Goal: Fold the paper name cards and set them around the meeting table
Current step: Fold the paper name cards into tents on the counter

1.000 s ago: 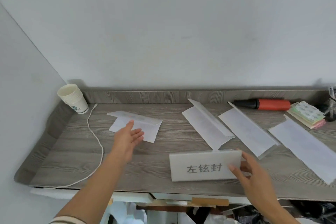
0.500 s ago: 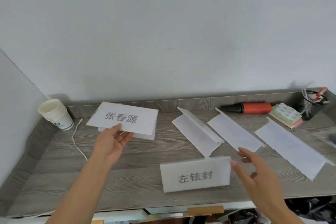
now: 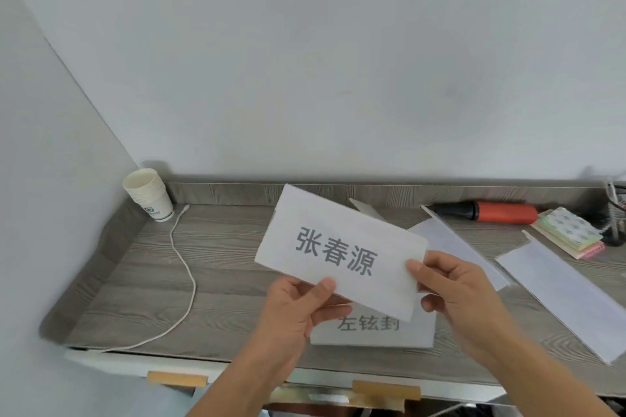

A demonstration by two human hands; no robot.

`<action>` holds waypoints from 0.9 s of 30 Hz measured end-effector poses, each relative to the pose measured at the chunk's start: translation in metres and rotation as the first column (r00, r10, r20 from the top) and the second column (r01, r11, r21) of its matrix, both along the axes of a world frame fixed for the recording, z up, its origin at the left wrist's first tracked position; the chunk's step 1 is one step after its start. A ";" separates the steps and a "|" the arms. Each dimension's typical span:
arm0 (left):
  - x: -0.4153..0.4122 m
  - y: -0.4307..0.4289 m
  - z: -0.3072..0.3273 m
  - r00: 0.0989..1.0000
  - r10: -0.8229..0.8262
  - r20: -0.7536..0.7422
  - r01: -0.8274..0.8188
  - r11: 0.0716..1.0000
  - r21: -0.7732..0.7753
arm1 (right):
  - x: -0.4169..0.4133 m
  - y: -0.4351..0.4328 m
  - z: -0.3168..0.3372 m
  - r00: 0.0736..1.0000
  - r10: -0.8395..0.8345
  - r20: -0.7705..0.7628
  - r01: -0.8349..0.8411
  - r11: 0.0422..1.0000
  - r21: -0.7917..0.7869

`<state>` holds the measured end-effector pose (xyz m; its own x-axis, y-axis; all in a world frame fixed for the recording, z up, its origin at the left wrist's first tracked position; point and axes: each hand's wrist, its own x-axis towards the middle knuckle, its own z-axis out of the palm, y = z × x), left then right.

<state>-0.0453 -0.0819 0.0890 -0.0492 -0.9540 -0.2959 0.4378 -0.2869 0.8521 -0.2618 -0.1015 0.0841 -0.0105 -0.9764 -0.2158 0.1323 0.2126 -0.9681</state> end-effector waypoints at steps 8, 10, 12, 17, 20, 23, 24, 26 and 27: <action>0.038 -0.010 -0.028 0.862 0.191 0.469 -0.163 0.981 -0.100 | -0.042 0.002 -0.012 0.979 0.068 -0.192 -0.098 0.983 -0.155; 0.035 -0.002 -0.041 0.786 0.148 0.600 -0.089 0.988 -0.126 | -0.042 0.008 -0.024 0.954 0.074 -0.291 -0.125 0.979 -0.162; 0.032 0.004 -0.054 0.765 0.136 0.629 -0.083 0.990 -0.114 | -0.042 0.016 -0.035 0.919 0.066 -0.388 -0.140 0.976 -0.165; 0.025 0.011 -0.073 0.763 0.134 0.633 -0.115 0.991 -0.072 | -0.047 0.026 -0.064 0.767 0.017 -0.641 -0.118 0.986 -0.115; 0.023 0.010 -0.076 0.744 0.121 0.657 -0.103 0.993 -0.065 | -0.045 0.026 -0.070 0.609 -0.064 -0.790 -0.098 0.983 -0.156; 0.022 0.007 -0.081 0.695 0.123 0.708 -0.091 0.992 -0.083 | -0.043 0.027 -0.075 0.445 -0.138 -0.885 -0.096 0.975 -0.200; 0.021 0.006 -0.083 0.673 0.124 0.729 -0.086 0.992 -0.089 | -0.044 0.027 -0.079 0.401 -0.160 -0.902 -0.118 0.967 -0.224; 0.019 0.005 -0.085 0.647 0.115 0.754 -0.072 0.993 -0.089 | -0.047 0.028 -0.086 0.313 -0.179 -0.933 -0.180 0.953 -0.243; 0.018 0.004 -0.086 0.649 0.101 0.754 -0.061 0.995 -0.080 | -0.051 0.027 -0.087 0.309 -0.163 -0.937 -0.218 0.947 -0.237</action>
